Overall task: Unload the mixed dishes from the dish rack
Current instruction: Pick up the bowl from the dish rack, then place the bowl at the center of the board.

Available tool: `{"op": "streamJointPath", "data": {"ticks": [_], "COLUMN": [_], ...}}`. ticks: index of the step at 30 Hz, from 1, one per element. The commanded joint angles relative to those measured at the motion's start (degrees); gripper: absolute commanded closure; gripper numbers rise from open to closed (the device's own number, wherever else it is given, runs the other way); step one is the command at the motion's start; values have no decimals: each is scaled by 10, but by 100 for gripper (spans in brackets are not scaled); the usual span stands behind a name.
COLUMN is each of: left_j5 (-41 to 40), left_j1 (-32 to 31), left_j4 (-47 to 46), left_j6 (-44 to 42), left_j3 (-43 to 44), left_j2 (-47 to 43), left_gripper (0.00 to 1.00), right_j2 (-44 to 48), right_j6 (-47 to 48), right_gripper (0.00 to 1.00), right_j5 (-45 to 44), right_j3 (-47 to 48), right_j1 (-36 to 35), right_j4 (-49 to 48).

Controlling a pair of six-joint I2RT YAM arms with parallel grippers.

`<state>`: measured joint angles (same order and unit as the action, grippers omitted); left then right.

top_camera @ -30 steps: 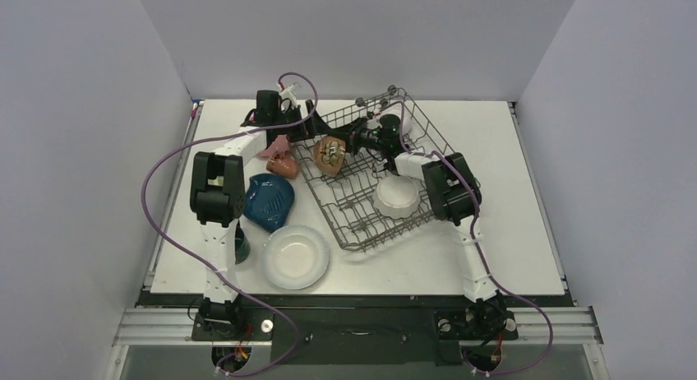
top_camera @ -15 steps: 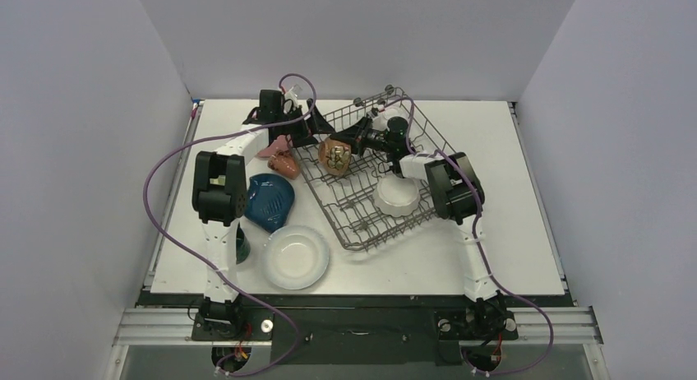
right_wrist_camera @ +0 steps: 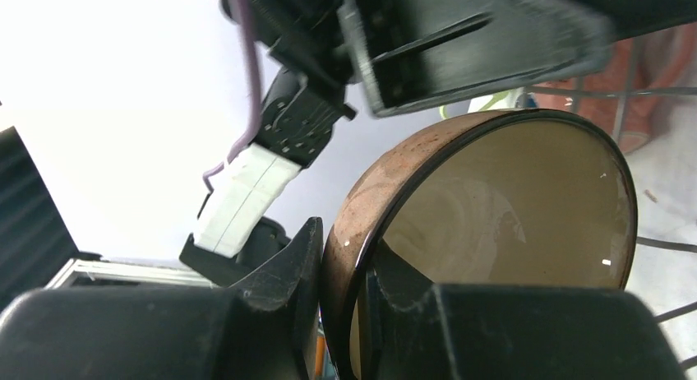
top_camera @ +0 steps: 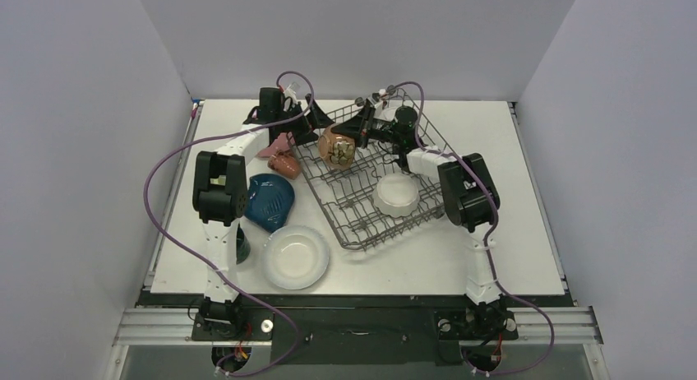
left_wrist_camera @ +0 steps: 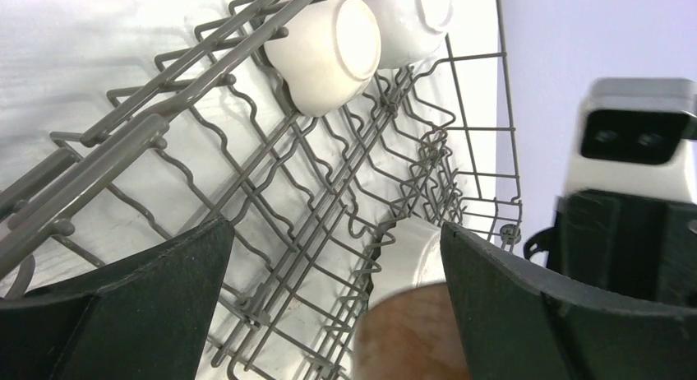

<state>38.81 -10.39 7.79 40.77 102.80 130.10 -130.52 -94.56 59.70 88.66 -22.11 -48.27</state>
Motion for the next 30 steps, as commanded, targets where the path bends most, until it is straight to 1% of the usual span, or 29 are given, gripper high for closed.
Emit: {"op": "streamJointPath", "data": {"ticks": [1, 2, 4, 5, 6, 7, 8, 9, 10, 11, 12, 13, 14, 15, 16, 17, 18, 19, 20, 22, 23, 24, 27, 30], "left_j5": [-3, -3, -4, -5, -8, -10, -16, -20, -29, -34, -44, -52, -73, -86, -117, -135, -172, -190, -226, -266, -288, -290, -219, -193], "left_j1": [4, 4, 3, 3, 2, 2, 0, -2, -6, -8, -14, -18, -26, -31, -42, -48, -62, -75, -82, -100, -110, -113, -107, -121], "left_j4": [-63, -66, -79, -84, -91, -91, -92, -92, -90, -88, -86, -84, -80, -69, -51, -43, -33, -28, -28, -42, -57, -63, -66, -31], "left_j6": [26, 27, 24, 21, 18, 13, 9, -3, -9, -21, -28, -45, -55, -80, -95, -125, -140, -165, -177, -214, -219, -219, -191, -166], "left_j3": [0, -3, -11, -16, -18, -23, -26, -32, -35, -42, -45, -54, -58, -67, -71, -79, -84, -93, -107, -136, -148, -169, -193, -207], "left_j2": [-42, -46, -60, -64, -71, -75, -84, -89, -100, -104, -116, -121, -135, -147, -157, -164, -179, -195, -204, -233, -252, -261, -288, -301], "left_gripper": [4, 4, 4, 4, 4, 4, 4, 4, 4, 4, 4, 4, 4, 4, 4, 4, 4, 4, 4, 4, 4, 4, 4, 4], "right_j2": [102, 112, 153, 190, 209, 241, 253, 271, 279, 297, 308, 331, 342, 366, 378, 397, 402, 405, 400, 388, 383, 372, 344, 300], "right_j6": [21, 27, 74, 153, 210, 380, 471, 631, 723, 748, 784, 805, 855, 881, 922, 942, 982, 1001, 1036, 1079, 1090, 1111, 1140, 1152], "right_gripper": [100, 100, 100, 100, 100, 100, 100, 100, 100, 100, 100, 100, 100, 100, 100, 100, 100, 100, 100, 100, 100, 100, 100, 100], "right_j5": [33, 37, 46, 45, 41, 19, -1, -47, -86, -100, -132, -154, -218, -251, -332, -375, -446, -480, -531, -576, -586, -605, -636, -645], "right_j3": [-12, -19, -27, -27, -15, 2, 53, 77, 113, 120, 122, 122, 123, 120, 114, 103, 99, 90, 87, 74, 63, 58, 30, 10], "right_j1": [3, 5, 17, 30, 38, 55, 63, 76, 90, 99, 119, 128, 144, 152, 163, 168, 177, 181, 192, 214, 234, 243, 282, 305], "right_j4": [-89, -86, -26, 71, 149, 361, 480, 663, 723, 794, 814, 854, 876, 908, 919, 932, 939, 952, 963, 974, 974, 974, 965, 954]}}
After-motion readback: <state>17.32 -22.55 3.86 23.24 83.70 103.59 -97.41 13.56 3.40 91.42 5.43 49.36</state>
